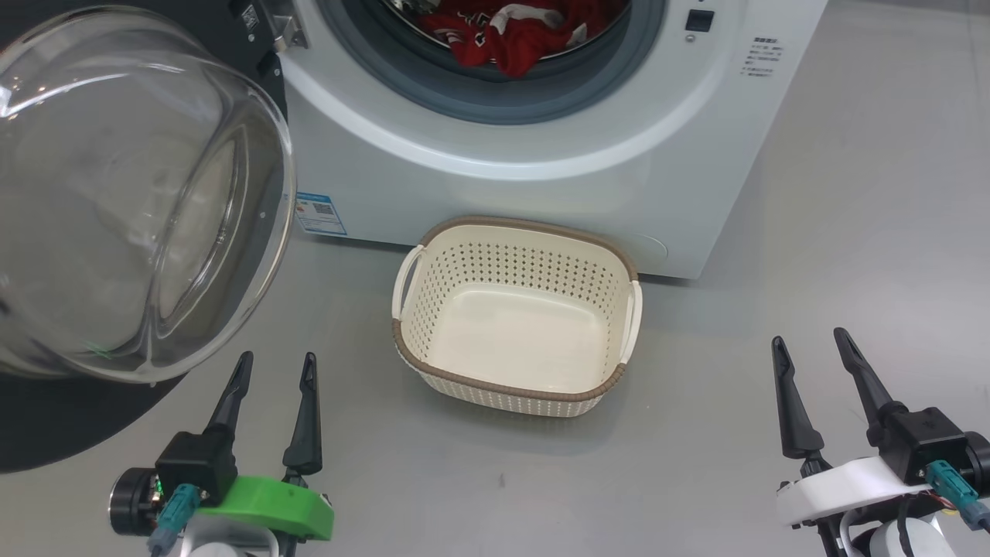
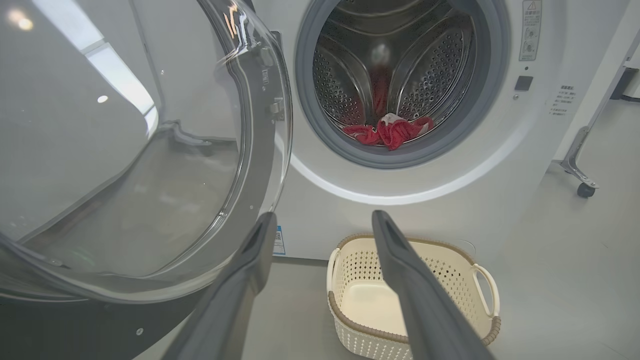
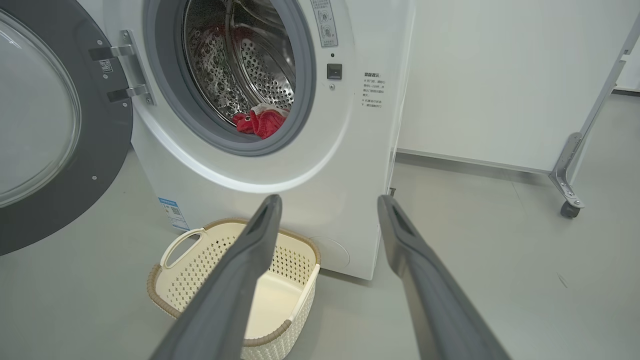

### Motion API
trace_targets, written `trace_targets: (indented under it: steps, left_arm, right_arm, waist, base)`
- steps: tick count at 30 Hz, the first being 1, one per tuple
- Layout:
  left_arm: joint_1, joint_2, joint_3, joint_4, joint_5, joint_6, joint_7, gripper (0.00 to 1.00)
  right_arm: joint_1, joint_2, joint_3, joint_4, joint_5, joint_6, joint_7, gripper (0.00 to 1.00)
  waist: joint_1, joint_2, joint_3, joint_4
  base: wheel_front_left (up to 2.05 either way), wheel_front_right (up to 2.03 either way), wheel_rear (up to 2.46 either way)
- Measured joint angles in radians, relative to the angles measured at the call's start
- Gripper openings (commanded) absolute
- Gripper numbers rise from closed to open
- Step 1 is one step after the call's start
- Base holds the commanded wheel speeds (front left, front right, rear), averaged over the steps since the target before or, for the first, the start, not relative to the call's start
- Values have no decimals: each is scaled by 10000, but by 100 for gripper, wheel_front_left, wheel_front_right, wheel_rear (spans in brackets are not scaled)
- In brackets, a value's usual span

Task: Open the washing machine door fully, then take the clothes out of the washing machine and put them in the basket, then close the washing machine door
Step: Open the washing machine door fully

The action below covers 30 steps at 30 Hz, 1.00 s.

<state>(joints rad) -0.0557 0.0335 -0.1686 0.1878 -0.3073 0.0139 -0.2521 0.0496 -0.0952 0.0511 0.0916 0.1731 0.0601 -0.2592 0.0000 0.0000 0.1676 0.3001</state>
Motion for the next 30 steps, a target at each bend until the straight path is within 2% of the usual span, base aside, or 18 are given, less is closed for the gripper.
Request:
trace_targets:
  steps: [19,30]
  left_arm:
    - [52,10,-128,-136,29,510,0,100]
    - [60,29,-560,52,173,516,44,100]
  right_arm:
    - [9,211,136,-274,-140,-15,0,100]
    - [114,251,-105,-416,-140,-113,0,100]
  waist:
    - [0,0,-102,-1673]
    - [0,0,-333,-1890]
  base:
    - [0,0,0]
    - [0,0,0]
